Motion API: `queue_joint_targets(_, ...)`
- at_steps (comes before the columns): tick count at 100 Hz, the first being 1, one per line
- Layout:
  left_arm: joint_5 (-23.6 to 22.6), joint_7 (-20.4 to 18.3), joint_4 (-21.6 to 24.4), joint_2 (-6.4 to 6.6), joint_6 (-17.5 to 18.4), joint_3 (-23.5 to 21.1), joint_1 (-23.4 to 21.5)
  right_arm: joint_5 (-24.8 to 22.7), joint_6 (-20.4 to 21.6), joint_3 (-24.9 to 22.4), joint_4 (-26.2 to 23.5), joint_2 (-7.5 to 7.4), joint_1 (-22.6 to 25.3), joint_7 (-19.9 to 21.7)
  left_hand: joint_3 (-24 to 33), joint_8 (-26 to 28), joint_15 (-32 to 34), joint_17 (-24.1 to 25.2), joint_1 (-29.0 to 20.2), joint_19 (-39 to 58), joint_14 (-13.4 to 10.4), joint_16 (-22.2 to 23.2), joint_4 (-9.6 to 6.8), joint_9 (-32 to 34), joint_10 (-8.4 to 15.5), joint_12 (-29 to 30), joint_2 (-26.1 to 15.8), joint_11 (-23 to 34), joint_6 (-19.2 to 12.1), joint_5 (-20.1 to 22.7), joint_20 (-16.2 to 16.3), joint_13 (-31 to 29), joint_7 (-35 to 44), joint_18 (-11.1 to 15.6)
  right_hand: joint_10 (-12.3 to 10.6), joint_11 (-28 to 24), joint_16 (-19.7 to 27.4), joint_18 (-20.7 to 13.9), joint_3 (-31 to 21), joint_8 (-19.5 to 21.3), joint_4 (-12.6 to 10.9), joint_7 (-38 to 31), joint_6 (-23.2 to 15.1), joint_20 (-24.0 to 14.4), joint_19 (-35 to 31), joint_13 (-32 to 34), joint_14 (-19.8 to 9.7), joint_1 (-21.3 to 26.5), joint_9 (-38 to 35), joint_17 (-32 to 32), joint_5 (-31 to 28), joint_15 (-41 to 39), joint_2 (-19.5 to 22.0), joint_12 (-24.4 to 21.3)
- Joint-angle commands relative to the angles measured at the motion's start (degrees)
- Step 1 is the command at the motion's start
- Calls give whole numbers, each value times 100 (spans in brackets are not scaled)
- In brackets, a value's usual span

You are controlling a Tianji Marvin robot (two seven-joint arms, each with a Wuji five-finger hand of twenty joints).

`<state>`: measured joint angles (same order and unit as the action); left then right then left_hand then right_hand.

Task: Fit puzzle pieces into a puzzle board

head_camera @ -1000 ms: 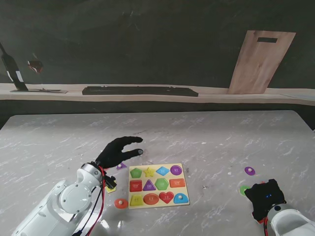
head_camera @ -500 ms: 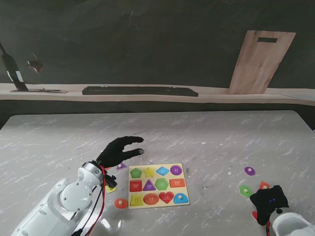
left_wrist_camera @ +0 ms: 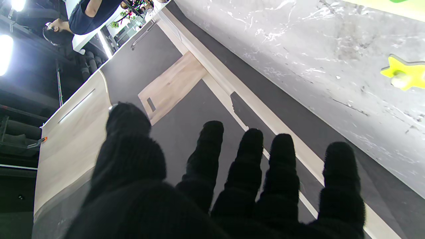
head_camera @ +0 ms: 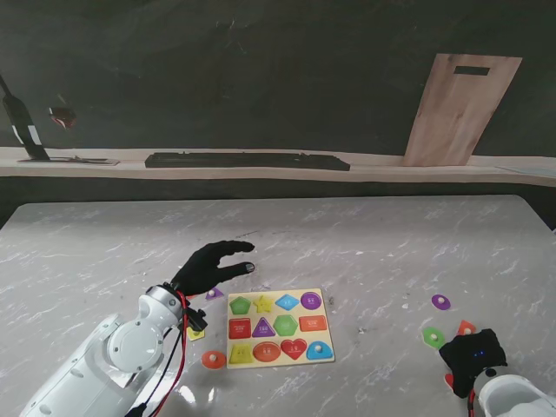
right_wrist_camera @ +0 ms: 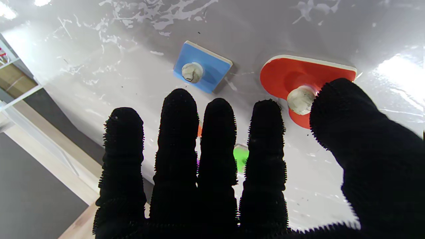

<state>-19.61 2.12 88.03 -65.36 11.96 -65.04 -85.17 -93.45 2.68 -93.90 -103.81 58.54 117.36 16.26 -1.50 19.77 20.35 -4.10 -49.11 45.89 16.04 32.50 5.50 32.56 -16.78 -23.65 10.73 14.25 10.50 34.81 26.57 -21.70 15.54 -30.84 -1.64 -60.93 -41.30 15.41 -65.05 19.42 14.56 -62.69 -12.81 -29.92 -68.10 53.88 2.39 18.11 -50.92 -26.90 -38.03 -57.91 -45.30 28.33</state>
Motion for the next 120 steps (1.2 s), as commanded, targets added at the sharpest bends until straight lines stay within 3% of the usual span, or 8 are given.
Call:
queue_joint_targets(1, 30, -19, 11, -5, -22, 12, 2, -3, -15, 64, 66, -9, -9, 34, -48, 107, 109, 46, 85, 138, 34, 92, -188, -9, 36, -32, -134, -15, -132, 76, -3, -114, -6, 963, -106, -112, -60, 63, -207, -140, 173, -288, -193, -113, -193, 205, 73, 241, -186, -73, -229, -181, -157, -44)
queue_joint_targets(15, 25, -15, 9, -5, -24, 14, 3, 45, -82, 133, 164, -14, -68, 81, -48, 107, 108, 45, 82, 137, 30, 92, -188, -10, 30, -33, -131, -14, -125, 73, -3, -112, -7, 962, -144, -81, -66, 59, -202, -380, 247, -599, -422, -101, -209, 264, 82, 527, -370, -99, -293, -208, -52, -114)
queue_joint_targets(44, 26, -25, 4, -4, -33, 22, 10, 151, -117, 181, 191, -13, -94, 198, -49, 109, 110, 46, 80, 137, 24, 92, -188, -25, 35, -31, -134, -12, -131, 71, -2, -111, -3, 968, -149, -89, -66, 41, -221, -521, 248, -667, -509, -88, -237, 368, 88, 912, -682, -145, -609, -244, 301, -502)
queue_joint_targets(63, 22, -18, 6, -4, -27, 18, 7, 291, -128, 184, 191, -9, -102, 219, -50, 109, 108, 45, 85, 137, 19, 91, -188, -26, 40, -29, -133, -13, -132, 70, -1, -107, -2, 961, 44, 53, -8, 98, -455, -732, 295, -632, -233, -67, -281, 662, 128, 1068, -1123, -327, -1011, -187, -17, -759)
queue_joint_targets(78, 19, -14, 14, -4, -23, 10, -3, 477, -158, 160, 176, 1, -114, 239, -52, 109, 108, 43, 91, 138, 32, 92, -187, -23, 34, -28, -128, -15, -134, 68, 0, -108, -3, 961, 343, 299, 115, 107, -702, -1039, 340, -587, 137, -20, -301, 1051, 183, 1203, -1577, -540, -1379, -42, -450, -957)
queue_joint_targets(90, 11, -4, 20, -5, -14, 2, -12, 690, -201, 124, 121, 14, -121, 395, -49, 109, 107, 46, 85, 137, 35, 92, -188, -26, 28, -27, -130, -17, -124, 73, 0, -108, -3, 957, 544, 444, 193, 115, -817, -1193, 281, -548, 461, 17, -281, 1186, 250, 1447, -1698, -597, -1433, 82, -569, -1032)
queue_joint_targets(106, 11, -3, 27, -4, -17, -5, -19, 877, -320, 140, 165, 21, -157, 447, -48, 109, 106, 46, 83, 137, 36, 93, -189, -26, 31, -28, -126, -19, -124, 74, 1, -107, -5, 959, 553, 522, 266, 104, -975, -1291, 91, -566, 503, 54, -256, 1329, 239, 1454, -1833, -720, -1515, 175, -889, -1088)
queue_joint_targets(120, 6, -4, 33, -3, -18, -10, -25, 996, -382, 165, 225, 21, -181, 431, -50, 110, 107, 44, 87, 138, 34, 94, -188, -23, 32, -29, -125, -18, -120, 75, 1, -111, -6, 960, 605, 563, 307, 121, -1003, -1333, 70, -569, 609, 64, -262, 1417, 256, 1448, -1900, -780, -1534, 227, -893, -1116)
